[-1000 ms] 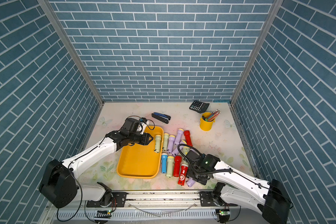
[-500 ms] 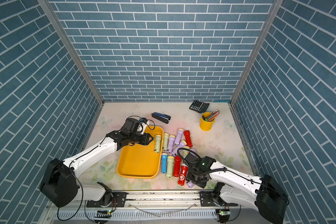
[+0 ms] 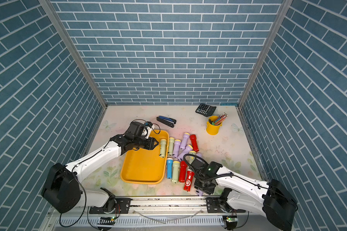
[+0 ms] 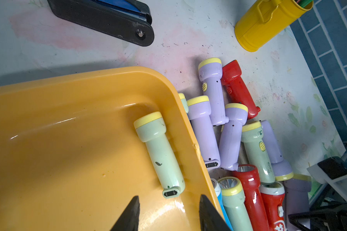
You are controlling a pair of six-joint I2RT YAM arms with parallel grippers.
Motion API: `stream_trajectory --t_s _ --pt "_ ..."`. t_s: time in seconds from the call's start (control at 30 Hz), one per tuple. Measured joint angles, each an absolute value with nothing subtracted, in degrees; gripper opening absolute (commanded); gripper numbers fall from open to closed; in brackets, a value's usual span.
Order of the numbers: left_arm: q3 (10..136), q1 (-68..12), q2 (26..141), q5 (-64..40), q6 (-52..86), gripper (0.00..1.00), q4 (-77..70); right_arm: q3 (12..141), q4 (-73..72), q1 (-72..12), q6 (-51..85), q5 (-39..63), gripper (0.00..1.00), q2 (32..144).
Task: Put the flashlights into the storage boxes
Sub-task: Pick up the flashlight from the center of the board.
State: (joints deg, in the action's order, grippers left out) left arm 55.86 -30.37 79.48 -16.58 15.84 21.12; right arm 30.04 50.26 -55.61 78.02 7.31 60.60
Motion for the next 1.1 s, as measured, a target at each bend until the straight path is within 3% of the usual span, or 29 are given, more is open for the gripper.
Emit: stream_trajectory --t_s 0.17,0.57,0.73,1.1 --pt "56.01 -30.37 79.48 -17.28 15.92 0.49 21.08 28.10 49.95 -55.51 78.02 7.33 0.48 60.34" --pt "56.03 -30.37 78.85 -18.94 16.29 0.49 21.10 27.88 52.18 -53.47 74.11 3.66 0.33 53.30" --pt "56.23 -30.37 76.42 -22.17 17.21 0.49 19.92 36.34 51.53 -52.77 63.53 -2.48 0.31 51.57" --pt "54.06 -31.88 68.45 -33.52 17.32 0.52 6.46 41.98 27.81 -51.29 37.23 -5.93 0.29 58.08"
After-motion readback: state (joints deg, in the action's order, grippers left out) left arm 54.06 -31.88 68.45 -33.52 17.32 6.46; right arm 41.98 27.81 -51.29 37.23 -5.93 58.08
